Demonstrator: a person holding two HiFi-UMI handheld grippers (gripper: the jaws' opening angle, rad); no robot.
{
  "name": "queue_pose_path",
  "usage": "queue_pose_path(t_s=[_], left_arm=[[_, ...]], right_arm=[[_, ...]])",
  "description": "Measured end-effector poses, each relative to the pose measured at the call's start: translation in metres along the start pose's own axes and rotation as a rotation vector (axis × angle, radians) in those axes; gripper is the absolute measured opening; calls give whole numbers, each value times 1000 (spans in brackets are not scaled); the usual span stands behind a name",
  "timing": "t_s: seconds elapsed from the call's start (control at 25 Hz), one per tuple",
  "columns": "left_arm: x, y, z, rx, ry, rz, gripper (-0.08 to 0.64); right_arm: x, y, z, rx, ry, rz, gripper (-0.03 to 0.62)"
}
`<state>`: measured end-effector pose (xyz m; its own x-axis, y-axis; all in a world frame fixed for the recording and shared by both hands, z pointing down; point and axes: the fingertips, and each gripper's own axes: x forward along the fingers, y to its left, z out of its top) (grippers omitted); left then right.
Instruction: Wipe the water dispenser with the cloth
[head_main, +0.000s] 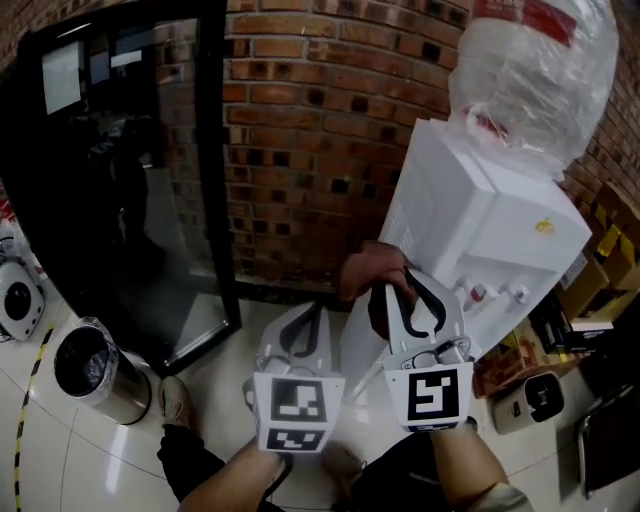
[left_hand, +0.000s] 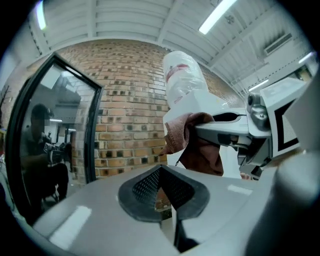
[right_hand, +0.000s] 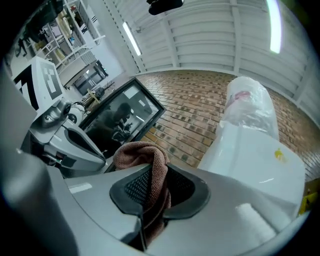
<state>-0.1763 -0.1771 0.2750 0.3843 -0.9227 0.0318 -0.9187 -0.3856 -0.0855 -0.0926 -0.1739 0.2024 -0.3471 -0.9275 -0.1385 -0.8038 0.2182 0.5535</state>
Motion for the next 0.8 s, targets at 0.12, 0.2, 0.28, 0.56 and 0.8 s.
queue_pose_path(t_s=[0.12, 0.2, 0.28, 0.56, 0.8], left_arm=[[-13, -14, 43, 71, -24, 15, 0], [-22, -27, 74, 106, -46, 29, 0], [-30, -40, 103, 127, -60, 37, 0], [-43, -72, 177, 149, -124, 28, 0], [-54, -80, 180, 137, -147, 8, 0]], right_arm=[[-15, -25, 28, -8, -41, -3, 74], [-24, -46, 51, -25, -61, -3, 74], [-27, -71, 74, -52, -80, -8, 74], [-8, -136, 118, -177, -74, -63, 74], [30, -141, 92, -333, 77, -63, 74]])
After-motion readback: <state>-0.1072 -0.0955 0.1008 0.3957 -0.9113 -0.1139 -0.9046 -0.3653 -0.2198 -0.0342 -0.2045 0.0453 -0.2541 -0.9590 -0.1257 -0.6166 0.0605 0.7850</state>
